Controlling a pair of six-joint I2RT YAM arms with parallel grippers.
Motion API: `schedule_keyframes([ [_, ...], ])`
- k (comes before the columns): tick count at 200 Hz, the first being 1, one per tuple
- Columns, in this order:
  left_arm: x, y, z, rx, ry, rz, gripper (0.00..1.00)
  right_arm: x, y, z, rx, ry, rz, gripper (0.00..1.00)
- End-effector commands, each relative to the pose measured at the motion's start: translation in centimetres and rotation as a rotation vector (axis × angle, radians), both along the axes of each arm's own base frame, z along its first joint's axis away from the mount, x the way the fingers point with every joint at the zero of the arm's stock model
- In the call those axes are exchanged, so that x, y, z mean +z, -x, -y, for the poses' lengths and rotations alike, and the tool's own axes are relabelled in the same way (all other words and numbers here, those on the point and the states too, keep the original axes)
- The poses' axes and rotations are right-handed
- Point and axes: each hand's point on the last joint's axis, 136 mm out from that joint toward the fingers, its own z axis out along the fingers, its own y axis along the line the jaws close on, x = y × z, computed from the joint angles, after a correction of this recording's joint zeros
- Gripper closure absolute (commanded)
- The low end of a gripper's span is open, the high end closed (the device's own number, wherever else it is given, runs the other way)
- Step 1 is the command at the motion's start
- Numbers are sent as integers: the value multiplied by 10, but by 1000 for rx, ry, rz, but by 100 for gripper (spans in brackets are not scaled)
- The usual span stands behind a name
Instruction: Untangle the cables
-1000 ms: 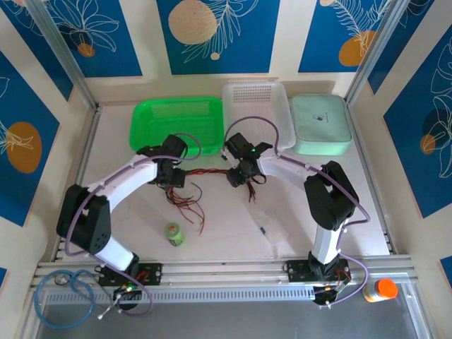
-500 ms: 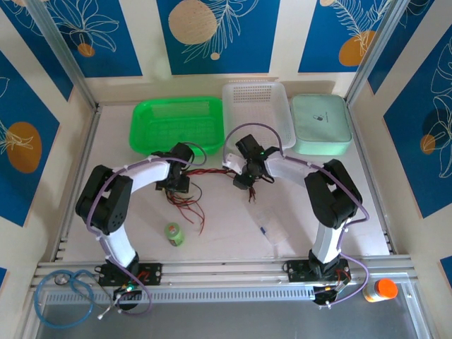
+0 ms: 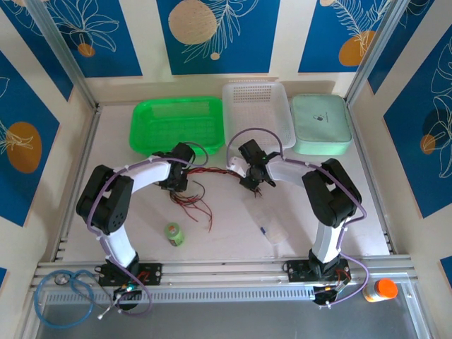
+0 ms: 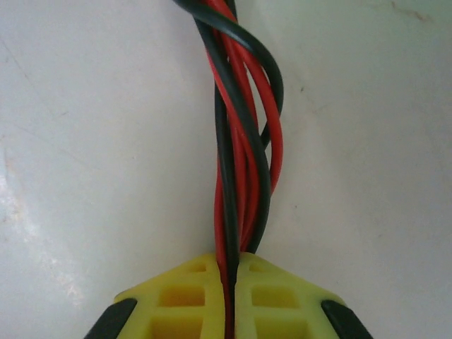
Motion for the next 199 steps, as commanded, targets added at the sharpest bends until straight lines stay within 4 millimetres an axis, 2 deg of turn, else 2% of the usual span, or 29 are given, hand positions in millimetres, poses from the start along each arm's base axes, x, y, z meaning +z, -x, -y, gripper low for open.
schedule_keyframes([
  [1,3,-1,-16,6,-75,15,86,-16,7,15,-8,83,-43,100],
  [20,16,-1,-25,6,-116,41,95,-1,1,23,-29,109,22,100],
  [55,64,-6,-45,15,-206,158,95,45,-14,46,-71,193,238,100],
  [68,83,-8,-49,11,-226,202,90,60,-18,53,-67,252,327,100],
  [95,110,-14,-56,3,-270,260,68,73,-22,59,-32,361,447,100],
  [118,114,-15,-65,-4,-346,253,47,70,-22,64,-23,437,485,100],
  [132,111,-16,-69,-6,-380,236,40,65,-19,67,-23,466,488,100],
  [168,93,-17,-60,-4,-334,210,38,50,-6,73,-42,500,454,100],
  [199,98,-14,-50,-17,-262,241,38,45,6,87,-121,525,395,100],
])
